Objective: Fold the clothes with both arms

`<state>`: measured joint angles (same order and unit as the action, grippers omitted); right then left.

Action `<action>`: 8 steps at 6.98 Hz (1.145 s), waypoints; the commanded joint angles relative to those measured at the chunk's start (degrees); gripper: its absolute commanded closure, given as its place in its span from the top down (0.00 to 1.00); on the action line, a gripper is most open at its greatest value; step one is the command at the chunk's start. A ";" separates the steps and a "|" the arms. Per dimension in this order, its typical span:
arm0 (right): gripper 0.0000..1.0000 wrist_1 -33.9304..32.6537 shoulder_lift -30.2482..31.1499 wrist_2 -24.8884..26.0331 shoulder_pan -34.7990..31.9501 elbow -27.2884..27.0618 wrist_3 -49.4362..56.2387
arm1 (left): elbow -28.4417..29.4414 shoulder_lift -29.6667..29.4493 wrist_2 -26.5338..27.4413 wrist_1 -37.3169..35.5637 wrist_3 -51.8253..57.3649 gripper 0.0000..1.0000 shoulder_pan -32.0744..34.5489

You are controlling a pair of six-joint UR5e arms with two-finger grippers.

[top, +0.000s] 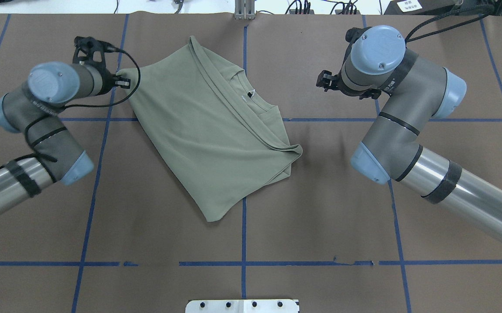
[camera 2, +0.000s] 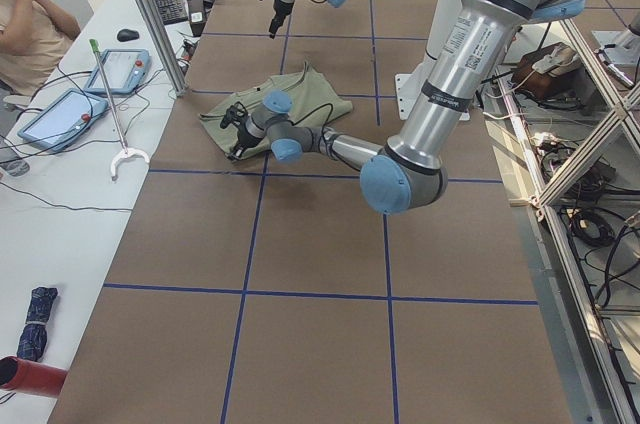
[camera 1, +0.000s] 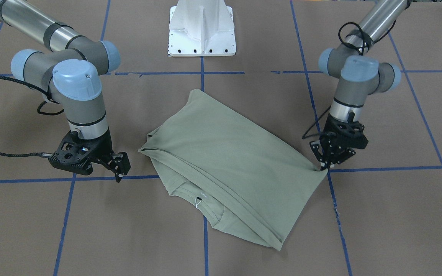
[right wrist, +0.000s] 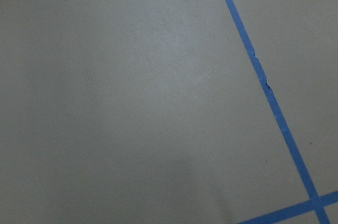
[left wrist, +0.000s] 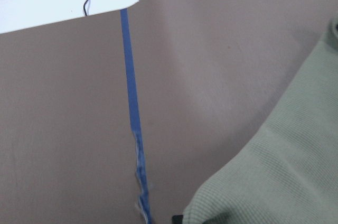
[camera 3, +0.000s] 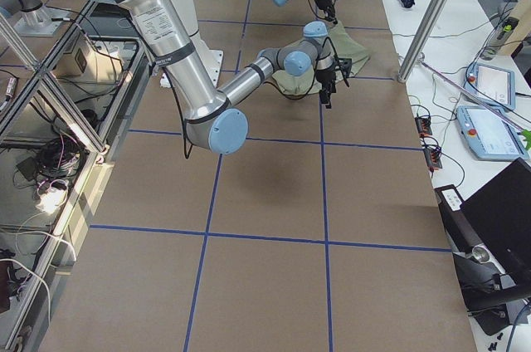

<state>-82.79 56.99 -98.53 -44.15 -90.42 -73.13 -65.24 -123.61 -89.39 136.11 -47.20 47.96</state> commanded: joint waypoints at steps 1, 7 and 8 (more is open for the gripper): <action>1.00 0.00 -0.12 0.00 0.99 -1.51 -0.17 | 13.11 -9.71 3.76 0.47 4.37 0.00 2.57; 0.90 6.68 -14.50 7.98 9.33 13.02 -16.68 | -1.98 0.90 -12.04 7.51 6.77 1.00 3.99; 0.65 8.33 -15.93 8.78 10.30 15.86 -16.86 | -1.99 0.91 -11.95 7.42 6.77 1.00 3.81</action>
<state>-75.95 43.96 -91.59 -35.34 -79.15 -89.02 -66.05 -123.54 -101.01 143.33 -40.29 51.96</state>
